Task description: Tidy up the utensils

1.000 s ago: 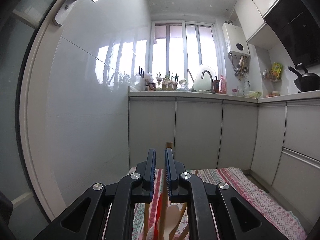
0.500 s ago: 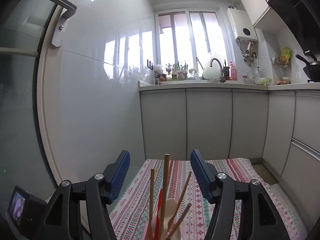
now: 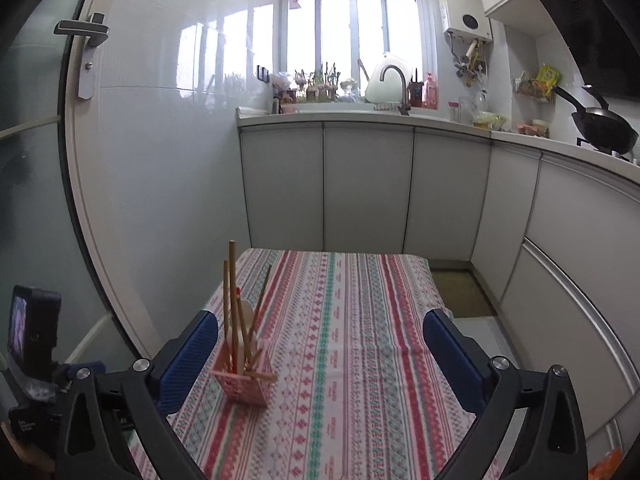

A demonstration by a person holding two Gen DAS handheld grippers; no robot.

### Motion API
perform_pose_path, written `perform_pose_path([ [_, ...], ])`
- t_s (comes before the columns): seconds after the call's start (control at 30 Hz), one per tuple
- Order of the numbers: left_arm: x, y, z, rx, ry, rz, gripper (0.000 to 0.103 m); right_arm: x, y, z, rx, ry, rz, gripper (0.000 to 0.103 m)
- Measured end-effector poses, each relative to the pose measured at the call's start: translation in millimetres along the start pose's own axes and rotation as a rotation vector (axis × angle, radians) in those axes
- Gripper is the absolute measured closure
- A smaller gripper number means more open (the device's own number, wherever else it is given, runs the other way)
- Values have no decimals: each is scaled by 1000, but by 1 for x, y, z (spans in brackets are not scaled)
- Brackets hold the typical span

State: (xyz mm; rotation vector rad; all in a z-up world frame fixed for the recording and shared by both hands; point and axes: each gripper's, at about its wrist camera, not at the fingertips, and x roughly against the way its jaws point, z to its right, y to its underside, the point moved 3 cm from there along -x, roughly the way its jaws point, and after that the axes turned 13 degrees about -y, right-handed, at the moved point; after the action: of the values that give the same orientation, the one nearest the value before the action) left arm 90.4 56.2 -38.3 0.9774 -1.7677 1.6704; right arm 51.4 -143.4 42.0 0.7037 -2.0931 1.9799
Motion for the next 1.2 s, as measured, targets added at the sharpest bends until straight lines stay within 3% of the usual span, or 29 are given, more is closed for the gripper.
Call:
perform_pose_path([
  [0.23,61,21,15,-61,-13,81,0,39,22,29,-84,61,-193,0],
  [0.33,88,32,20,-80,-20,131,0,60,31,36,-81,112,-216,0],
  [0.7,143,61,28,-65,-70,222,0,120,40,28,-110,152,-162,0],
  [0.9,154,67,32,-77,-54,231,0,126,46,28,-99,193,-163,0],
  [1.2,154,69,37,-85,-50,230,0,122,50,28,-105,180,-175,0],
])
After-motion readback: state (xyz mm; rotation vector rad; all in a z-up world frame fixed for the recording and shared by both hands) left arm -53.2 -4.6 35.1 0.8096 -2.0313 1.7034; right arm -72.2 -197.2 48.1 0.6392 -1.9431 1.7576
